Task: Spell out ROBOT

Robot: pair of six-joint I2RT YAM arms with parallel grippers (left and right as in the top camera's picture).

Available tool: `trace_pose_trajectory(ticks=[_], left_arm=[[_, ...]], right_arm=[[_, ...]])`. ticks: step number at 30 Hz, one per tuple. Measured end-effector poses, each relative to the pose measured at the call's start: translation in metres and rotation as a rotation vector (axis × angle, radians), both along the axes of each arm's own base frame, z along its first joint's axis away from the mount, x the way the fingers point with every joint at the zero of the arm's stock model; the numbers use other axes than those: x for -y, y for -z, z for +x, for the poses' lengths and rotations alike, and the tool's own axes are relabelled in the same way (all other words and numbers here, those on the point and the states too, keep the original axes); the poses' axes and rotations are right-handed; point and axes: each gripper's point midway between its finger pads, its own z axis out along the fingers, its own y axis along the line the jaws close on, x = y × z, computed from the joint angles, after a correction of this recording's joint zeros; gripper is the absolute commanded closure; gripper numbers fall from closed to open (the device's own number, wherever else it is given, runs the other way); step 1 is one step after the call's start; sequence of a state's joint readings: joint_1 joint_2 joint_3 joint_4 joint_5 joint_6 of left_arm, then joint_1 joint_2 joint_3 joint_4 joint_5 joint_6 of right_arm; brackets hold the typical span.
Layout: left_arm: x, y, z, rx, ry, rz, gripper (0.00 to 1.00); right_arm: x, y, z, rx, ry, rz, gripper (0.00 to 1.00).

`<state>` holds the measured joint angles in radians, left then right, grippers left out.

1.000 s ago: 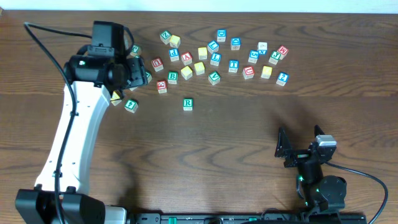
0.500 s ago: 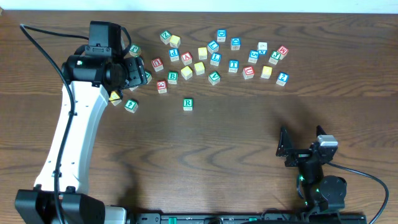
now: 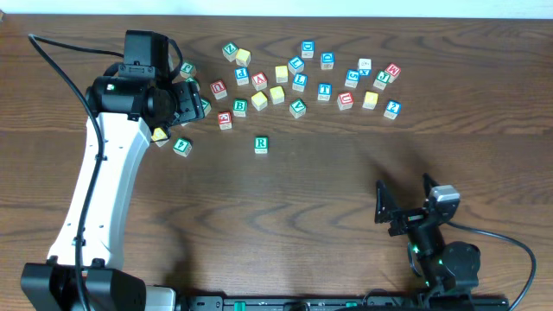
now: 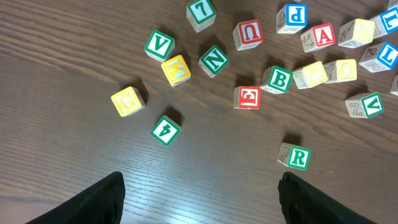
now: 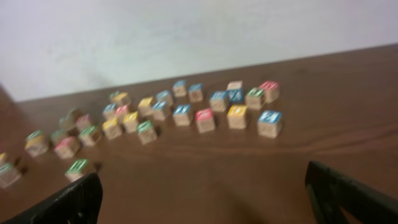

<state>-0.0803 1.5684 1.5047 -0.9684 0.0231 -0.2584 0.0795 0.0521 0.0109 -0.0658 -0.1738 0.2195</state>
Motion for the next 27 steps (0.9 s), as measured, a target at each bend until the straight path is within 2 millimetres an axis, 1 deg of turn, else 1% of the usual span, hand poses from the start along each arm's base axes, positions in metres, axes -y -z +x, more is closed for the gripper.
trace_pose_trajectory(ticks=[4,6,8,12,14,18,21,23,27], left_arm=[[0.0,0.0,0.0,0.0,0.0,0.0,0.22],[0.0,0.0,0.0,0.0,0.0,0.0,0.22],[0.0,0.0,0.0,-0.001,0.0,0.0,0.22],[0.0,0.0,0.0,-0.001,0.0,0.0,0.22],[0.0,0.0,-0.001,-0.003,0.001,0.0,0.22],[0.0,0.001,-0.002,-0.008,0.021,0.011,0.22],[0.0,0.001,-0.002,-0.007,0.048,0.024,0.22],[0.0,0.001,-0.002,-0.008,0.06,0.03,0.22],[0.0,0.001,-0.002,-0.008,0.073,0.036,0.22]], right_arm=[[-0.007,0.011,0.0,-0.071,-0.042,0.007,0.01],[-0.009,0.009,0.001,-0.098,-0.054,0.008,0.01],[-0.011,0.001,0.004,-0.119,-0.062,0.009,0.01],[-0.015,-0.028,0.016,-0.135,-0.079,0.012,0.01],[-0.017,-0.041,0.023,-0.148,-0.088,0.015,0.01],[-0.021,-0.058,0.046,-0.193,-0.099,0.016,0.01],[-0.024,-0.063,0.063,-0.243,-0.107,0.016,0.01],[-0.027,-0.062,0.073,-0.302,-0.12,0.018,0.01],[-0.033,-0.066,0.095,-0.429,-0.141,0.02,0.01]])
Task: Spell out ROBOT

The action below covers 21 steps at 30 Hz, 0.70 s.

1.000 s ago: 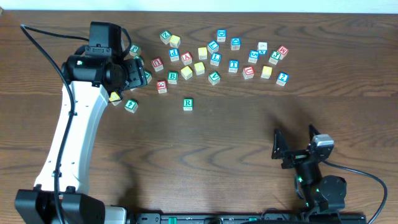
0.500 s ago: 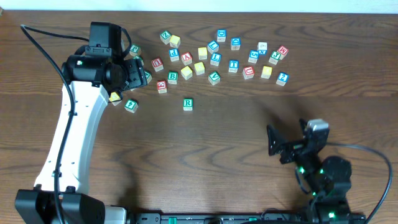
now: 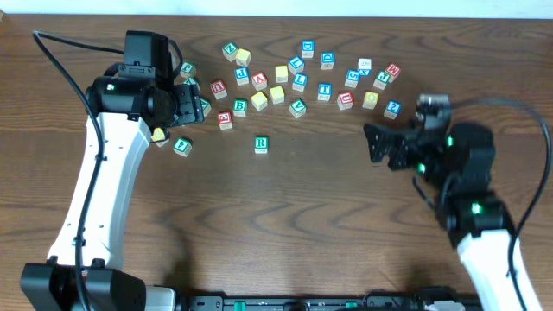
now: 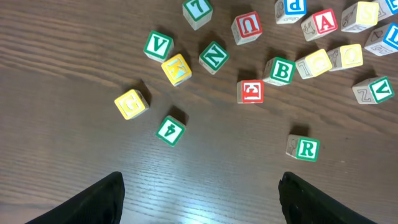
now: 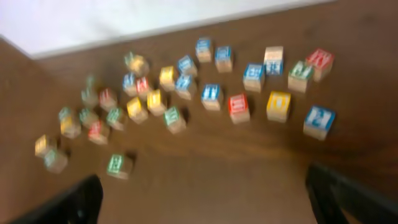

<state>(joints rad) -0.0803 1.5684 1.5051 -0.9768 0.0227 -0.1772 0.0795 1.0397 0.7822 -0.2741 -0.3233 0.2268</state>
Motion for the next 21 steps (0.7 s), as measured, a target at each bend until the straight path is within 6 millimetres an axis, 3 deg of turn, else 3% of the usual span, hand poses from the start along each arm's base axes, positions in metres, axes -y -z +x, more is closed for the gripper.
trace_pose_trajectory(ticks=[6,12,21], left_arm=[[0.0,-0.003,0.002,0.014,0.022,0.009,0.21],[0.0,-0.016,0.001,0.058,0.03,0.01,0.21],[0.001,-0.05,0.006,0.136,0.045,0.014,0.21]], right_arm=[[-0.005,-0.022,0.029,-0.162,-0.029,-0.028,0.01],[-0.007,-0.043,0.044,-0.269,-0.064,-0.067,0.01],[-0.008,-0.072,0.067,-0.237,-0.089,-0.1,0.01]])
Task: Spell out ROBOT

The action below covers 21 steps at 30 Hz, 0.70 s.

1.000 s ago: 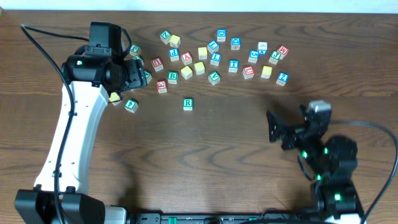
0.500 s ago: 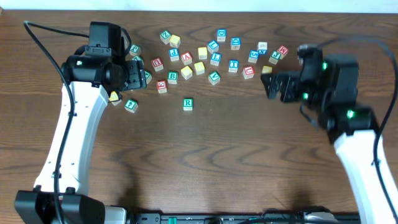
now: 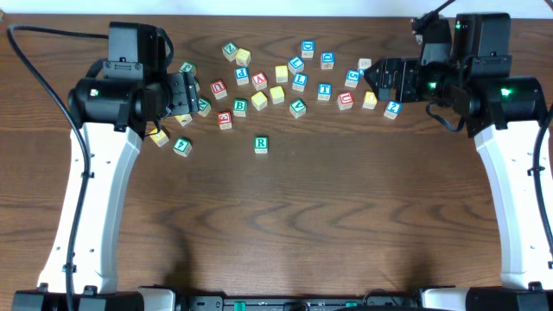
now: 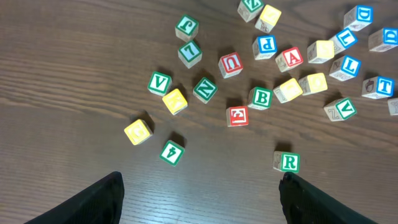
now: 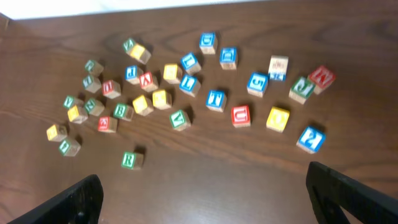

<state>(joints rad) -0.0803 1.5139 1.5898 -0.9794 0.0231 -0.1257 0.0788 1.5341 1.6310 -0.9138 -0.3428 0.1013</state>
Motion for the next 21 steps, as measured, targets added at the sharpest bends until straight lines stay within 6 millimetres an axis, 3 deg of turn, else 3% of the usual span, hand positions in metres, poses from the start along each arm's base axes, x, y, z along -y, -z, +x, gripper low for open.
trace_pose_trajectory(ticks=[12,21], left_arm=[[-0.001,-0.018,-0.008,0.045,0.001,-0.003,0.21],[-0.004,-0.023,-0.009,0.061,-0.006,-0.003,0.21]], right_arm=[[0.002,0.0,-0.001,-0.001,0.0,-0.017,0.01],[-0.014,0.012,-0.003,-0.028,-0.008,-0.068,0.09]])
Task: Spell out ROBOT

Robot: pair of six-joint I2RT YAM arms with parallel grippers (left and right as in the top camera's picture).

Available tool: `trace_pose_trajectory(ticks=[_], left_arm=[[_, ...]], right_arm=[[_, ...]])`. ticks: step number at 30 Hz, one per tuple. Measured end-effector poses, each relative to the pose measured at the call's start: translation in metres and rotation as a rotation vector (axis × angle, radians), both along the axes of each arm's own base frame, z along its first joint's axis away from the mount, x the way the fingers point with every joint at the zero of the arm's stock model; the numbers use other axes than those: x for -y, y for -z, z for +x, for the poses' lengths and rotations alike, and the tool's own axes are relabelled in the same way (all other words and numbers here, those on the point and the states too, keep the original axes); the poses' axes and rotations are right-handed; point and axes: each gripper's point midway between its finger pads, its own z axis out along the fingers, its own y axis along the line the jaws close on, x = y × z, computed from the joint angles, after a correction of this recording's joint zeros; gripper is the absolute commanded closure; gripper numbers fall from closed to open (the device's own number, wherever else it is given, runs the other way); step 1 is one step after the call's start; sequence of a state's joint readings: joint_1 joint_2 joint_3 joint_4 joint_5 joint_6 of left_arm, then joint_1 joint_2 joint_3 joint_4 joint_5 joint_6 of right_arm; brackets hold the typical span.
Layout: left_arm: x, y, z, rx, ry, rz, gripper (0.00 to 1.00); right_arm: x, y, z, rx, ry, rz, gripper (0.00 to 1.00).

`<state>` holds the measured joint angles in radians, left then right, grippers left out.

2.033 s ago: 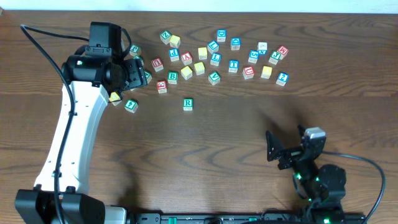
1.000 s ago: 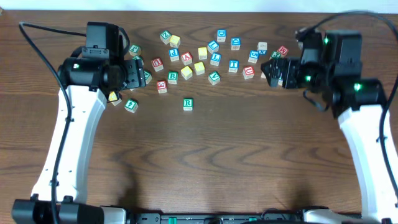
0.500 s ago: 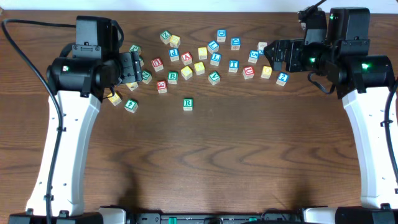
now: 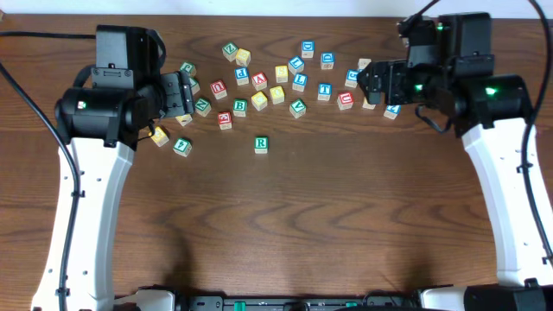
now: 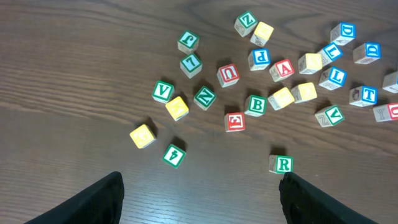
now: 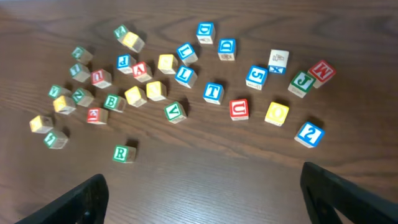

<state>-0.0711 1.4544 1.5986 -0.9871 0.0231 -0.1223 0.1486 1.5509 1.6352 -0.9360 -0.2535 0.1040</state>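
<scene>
The green R block [image 4: 261, 144] sits alone in front of the scattered letter blocks; it also shows as the R block [image 5: 283, 164] and the R block [image 6: 122, 154]. A green B block [image 4: 239, 106] and a blue T block [image 6: 212, 91] lie among the scatter. My left gripper [image 4: 183, 98] hangs open high over the left blocks, its fingers [image 5: 93, 199] wide apart and empty. My right gripper [image 4: 373, 82] is open high over the right blocks, fingers [image 6: 81, 199] spread with nothing between them.
Several other letter and number blocks lie in a band across the back of the brown wooden table [image 4: 285, 225], among them a yellow block [image 6: 277, 113] and a blue 2 block [image 6: 309, 134]. A green 4 block [image 5: 174, 155] and a yellow block [image 5: 142, 135] lie at far left.
Both wrist views take in slightly more of the table. The right gripper has shifted a little to the left in the overhead view. Both grippers stay open; no block has moved.
At first the right arm was folded low near the front right edge, while the left gripper hung open low over the left blocks. Then the right arm stood at mid right, later high at the back right. The left gripper now hangs higher. Blocks stayed put.
</scene>
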Motion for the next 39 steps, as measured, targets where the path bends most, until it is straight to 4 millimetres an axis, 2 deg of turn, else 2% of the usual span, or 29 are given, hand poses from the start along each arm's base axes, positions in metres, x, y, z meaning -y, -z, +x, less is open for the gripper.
trace_pose_trajectory(ticks=[9,15,19,23,31,39], left_arm=[[-0.014,0.0,0.001,0.001,-0.037,0.0,0.21],[-0.014,0.0,0.001,0.002,-0.037,0.0,0.21],[-0.014,0.0,0.001,0.002,-0.038,0.0,0.21],[-0.014,0.0,0.001,0.002,-0.037,0.0,0.21],[-0.014,0.0,0.001,0.002,-0.037,0.0,0.21],[-0.014,0.012,0.006,-0.032,-0.037,0.002,0.21]], right_arm=[[-0.004,0.019,0.011,-0.111,0.045,-0.026,0.13],[-0.009,0.016,0.033,-0.155,0.048,-0.038,0.18],[-0.023,0.02,0.051,-0.148,0.028,-0.042,0.2],[-0.041,0.036,0.059,-0.162,0.007,-0.045,0.22],[-0.056,0.063,0.07,-0.198,0.032,-0.052,0.26],[-0.08,0.065,0.076,-0.161,0.0,-0.048,0.26]])
